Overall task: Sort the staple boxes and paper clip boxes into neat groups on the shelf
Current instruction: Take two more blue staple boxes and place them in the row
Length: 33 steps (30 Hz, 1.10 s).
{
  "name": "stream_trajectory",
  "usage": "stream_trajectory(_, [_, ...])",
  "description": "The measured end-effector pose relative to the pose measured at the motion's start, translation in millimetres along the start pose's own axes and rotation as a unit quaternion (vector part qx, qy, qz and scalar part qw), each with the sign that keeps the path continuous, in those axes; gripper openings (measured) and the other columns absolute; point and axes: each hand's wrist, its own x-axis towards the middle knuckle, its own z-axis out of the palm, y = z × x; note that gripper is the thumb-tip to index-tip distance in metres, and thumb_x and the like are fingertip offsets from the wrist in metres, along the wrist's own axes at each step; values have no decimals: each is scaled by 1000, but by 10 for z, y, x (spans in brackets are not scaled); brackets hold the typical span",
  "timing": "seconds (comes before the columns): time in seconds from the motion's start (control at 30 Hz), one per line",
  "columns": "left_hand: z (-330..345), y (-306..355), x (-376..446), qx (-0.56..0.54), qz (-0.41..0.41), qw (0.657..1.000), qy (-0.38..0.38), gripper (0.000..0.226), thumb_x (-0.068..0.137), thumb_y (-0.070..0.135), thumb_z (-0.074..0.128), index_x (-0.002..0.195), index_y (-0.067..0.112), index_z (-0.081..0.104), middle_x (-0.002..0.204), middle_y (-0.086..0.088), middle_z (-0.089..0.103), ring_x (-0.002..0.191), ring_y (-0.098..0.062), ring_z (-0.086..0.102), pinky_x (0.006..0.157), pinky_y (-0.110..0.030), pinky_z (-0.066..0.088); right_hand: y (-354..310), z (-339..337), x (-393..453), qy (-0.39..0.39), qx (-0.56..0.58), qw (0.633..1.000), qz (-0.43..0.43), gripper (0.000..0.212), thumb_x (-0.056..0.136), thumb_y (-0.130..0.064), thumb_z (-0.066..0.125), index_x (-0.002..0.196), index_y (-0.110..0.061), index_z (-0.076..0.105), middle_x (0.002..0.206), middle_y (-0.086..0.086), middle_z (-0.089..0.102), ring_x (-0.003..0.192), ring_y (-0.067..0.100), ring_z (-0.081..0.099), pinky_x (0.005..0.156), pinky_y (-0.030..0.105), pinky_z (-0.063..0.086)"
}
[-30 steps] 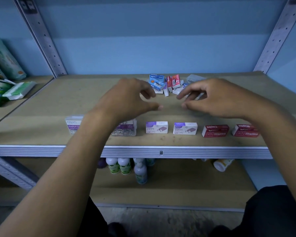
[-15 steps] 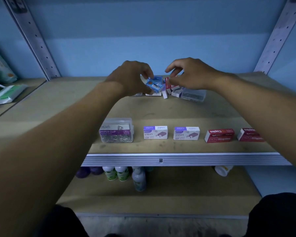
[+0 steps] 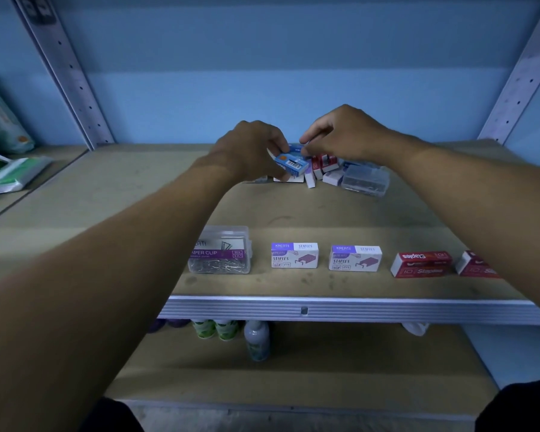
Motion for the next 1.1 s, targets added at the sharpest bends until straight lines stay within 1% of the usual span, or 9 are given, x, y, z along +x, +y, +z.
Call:
stream_trajectory(0.13, [36,-45,16,2,4,1000,3,42,67,29,87,105,28,72,103,10,72,97,-14,65,87,-40,54,3,33,9,15,-9,1000,-7,19,80,-32,81,98,-26,81,89,-11,77,83,5,70,64,16,46])
stream_trajectory(0.23, [56,-64,35,15,9,1000,4,39,69,30,86,105,30,72,104,9,72,100,-15,64,88,-40,54,-8,61,14,26,-20,999,-10,15,80,-30,81,95,-26,82,81,-13,75,69,-1,65,54,9,41])
stream_trajectory(0.33, [55,-53,58,30,22,999,1,36,70,32,85,104,29,74,104,7,73,98,-16,65,88,-41,54,-25,81,19,24,-26,999,-10,14,81,-28,81,95,-25,82,77,-14,73,62,-2,61,56,13,42])
stream_trajectory(0.43, [38,-42,88,53,33,998,19,32,73,35,84,103,31,76,100,8,74,94,-13,65,86,-40,55,-38,98,22,27,-24,999,-5,13,81,-26,80,94,-25,82,77,-13,73,62,-1,60,58,15,43])
stream_trajectory(0.6, [19,-29,124,80,37,995,41,27,80,33,78,107,33,76,106,8,74,96,-14,60,84,-38,56,-65,105,22,35,-14,999,15,14,81,-26,80,95,-22,82,86,-6,76,69,3,62,62,17,46])
stream_trajectory(0.73, [-32,-25,128,69,27,996,53,26,80,33,79,105,32,77,105,6,74,88,-13,59,74,-29,50,-118,50,14,49,6,998,37,12,81,-27,80,93,-23,82,92,-6,77,84,8,69,69,18,51])
stream_trajectory(0.87, [-125,-10,109,59,18,997,56,25,80,33,78,105,29,77,106,4,75,85,-14,64,69,-26,44,-168,-78,-16,60,19,997,46,13,79,-28,82,91,-24,83,93,-9,76,90,4,65,67,17,46])
stream_trajectory(1.0, [-233,32,66,73,26,996,44,25,84,31,75,108,26,76,109,3,74,91,-15,65,75,-30,53,-185,-213,-103,55,35,997,44,14,78,-27,82,91,-24,83,77,-14,69,68,1,54,59,17,37])
stream_trajectory(1.1, [-321,58,15,71,29,997,30,25,86,31,73,109,22,75,110,1,73,94,-16,66,81,-33,54,-177,-305,-201,43,32,998,41,11,77,-29,82,88,-28,82,73,-17,68,64,1,53,55,15,36])
